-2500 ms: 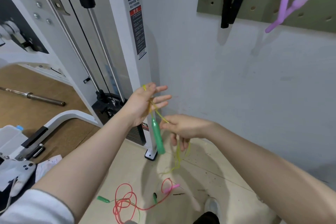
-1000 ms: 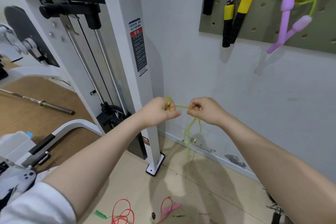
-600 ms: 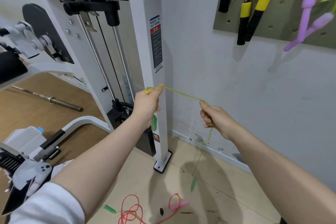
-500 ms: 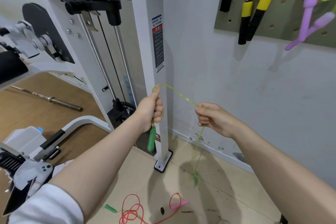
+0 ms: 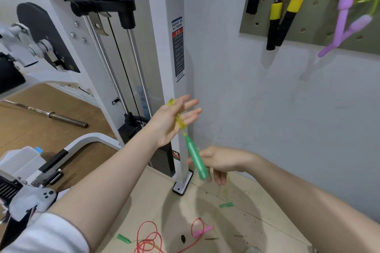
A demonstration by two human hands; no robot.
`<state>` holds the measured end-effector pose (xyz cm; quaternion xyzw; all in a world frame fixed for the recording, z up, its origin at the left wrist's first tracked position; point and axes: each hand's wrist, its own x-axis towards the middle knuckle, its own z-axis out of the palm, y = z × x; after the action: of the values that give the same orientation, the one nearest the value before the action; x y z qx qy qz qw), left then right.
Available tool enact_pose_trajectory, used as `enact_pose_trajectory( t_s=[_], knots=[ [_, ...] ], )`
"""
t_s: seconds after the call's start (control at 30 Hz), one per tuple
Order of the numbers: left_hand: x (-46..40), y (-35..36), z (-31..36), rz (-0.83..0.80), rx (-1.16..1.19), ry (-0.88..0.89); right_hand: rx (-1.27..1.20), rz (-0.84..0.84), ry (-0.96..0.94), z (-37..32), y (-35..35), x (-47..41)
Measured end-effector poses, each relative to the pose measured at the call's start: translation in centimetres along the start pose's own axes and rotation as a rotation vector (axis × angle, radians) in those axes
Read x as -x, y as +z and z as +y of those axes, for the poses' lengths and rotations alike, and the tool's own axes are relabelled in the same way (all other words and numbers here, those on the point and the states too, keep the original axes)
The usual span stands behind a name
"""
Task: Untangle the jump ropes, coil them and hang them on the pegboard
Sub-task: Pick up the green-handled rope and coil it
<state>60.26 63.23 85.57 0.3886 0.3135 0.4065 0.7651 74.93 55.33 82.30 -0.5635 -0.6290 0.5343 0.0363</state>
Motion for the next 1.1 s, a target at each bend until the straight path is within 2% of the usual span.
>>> enact_pose_trajectory(
  t_s=[0.07,0.17,0.27,0.33,0.4,0.47,0.53,0.6,0.7,0.73,0.8,0.87,0.97,1.03,1.1],
  knots=[
    [-0.6,-1.7,-1.1,0.120,-0.261,-0.018,0.065,-0.092,-0.071,-2.2,-0.5,1.8],
    [-0.4,-2.9,-2.0,0.111,-0.447,-0.109,0.071,0.034,-0.272,-4.6,-3.0,4.0],
    [0.9,-1.5,-1.6,-0.081,-0.541,-0.262,-0.136,0.417,-0.460,-4.9,-5.6,4.2],
    [1.7,-0.1,-0.8,-0.261,-0.534,-0.338,-0.305,0.680,-0.505,-4.0,-6.6,3.1],
    [2.3,1.1,0.0,-0.475,-0.373,-0.345,-0.366,0.780,-0.485,-2.9,-6.6,1.8],
    [2.7,2.2,0.7,-0.569,-0.183,-0.261,-0.297,0.691,-0.408,-1.8,-5.5,0.4],
    [2.7,2.9,1.3,-0.423,-0.105,-0.138,-0.196,0.490,-0.272,-1.0,-4.0,-0.4],
    [2.0,2.6,1.5,-0.233,-0.152,-0.024,-0.074,0.263,-0.106,-0.6,-2.6,-0.3],
    [0.4,0.9,1.4,-0.018,-0.125,0.049,0.154,-0.109,0.083,-1.2,-1.4,1.4],
    [0.0,0.3,1.1,0.028,-0.132,0.049,0.199,-0.181,0.106,-1.8,-1.4,2.1],
    [-0.5,-0.7,0.1,0.072,-0.248,0.016,0.248,-0.205,0.032,-3.5,-2.1,3.6],
    [-0.1,-0.6,-0.8,0.036,-0.438,-0.051,0.236,-0.074,-0.175,-5.3,-3.2,4.7],
    [1.2,0.6,-1.1,-0.165,-0.623,-0.205,0.040,0.380,-0.439,-6.3,-5.4,4.7],
    [1.8,1.3,-0.7,-0.354,-0.578,-0.299,-0.199,0.653,-0.509,-5.4,-6.7,3.5],
    [2.2,1.9,-0.1,-0.538,-0.424,-0.308,-0.342,0.788,-0.475,-3.8,-6.9,1.9]
  ],
)
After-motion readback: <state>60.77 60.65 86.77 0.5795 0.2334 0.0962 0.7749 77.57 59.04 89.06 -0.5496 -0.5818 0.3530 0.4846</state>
